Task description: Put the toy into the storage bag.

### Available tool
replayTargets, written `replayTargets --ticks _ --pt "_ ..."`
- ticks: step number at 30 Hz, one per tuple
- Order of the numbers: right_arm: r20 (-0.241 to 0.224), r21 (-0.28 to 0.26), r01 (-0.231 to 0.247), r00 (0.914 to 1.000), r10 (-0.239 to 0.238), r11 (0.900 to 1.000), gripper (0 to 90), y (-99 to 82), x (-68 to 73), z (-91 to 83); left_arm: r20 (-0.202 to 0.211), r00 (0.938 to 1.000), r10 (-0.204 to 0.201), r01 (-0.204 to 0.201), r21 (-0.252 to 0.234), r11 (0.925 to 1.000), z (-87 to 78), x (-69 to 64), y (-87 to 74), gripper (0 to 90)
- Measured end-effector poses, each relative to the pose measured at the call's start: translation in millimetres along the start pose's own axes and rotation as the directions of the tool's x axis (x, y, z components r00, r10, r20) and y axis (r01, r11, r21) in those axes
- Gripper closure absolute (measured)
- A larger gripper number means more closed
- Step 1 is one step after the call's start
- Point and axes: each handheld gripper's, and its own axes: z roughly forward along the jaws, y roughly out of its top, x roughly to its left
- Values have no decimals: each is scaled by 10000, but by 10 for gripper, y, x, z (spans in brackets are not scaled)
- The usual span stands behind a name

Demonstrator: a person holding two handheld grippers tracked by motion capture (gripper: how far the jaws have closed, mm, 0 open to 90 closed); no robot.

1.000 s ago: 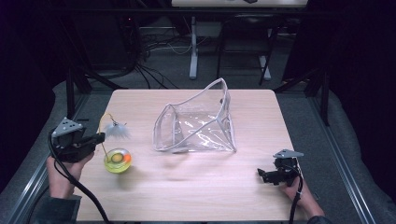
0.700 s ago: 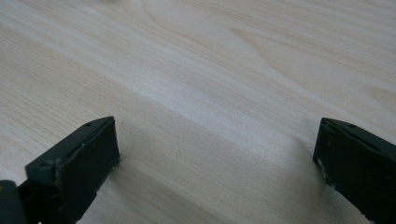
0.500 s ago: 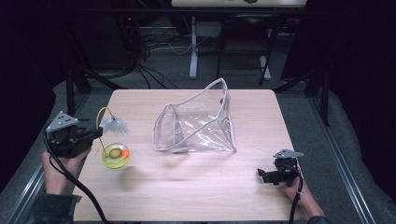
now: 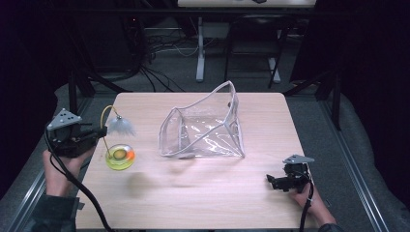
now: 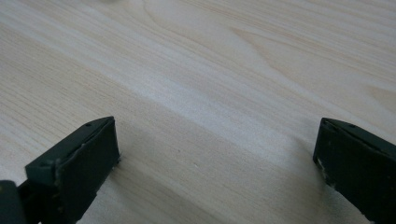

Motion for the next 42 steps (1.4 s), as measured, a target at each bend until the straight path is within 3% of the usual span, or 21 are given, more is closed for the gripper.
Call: replayTargets --ticks 42 --pt "-12 22 41 10000 -41 10000 0 1 0 -1 326 9968 725 -700 -740 9948 26 -86 614 884"
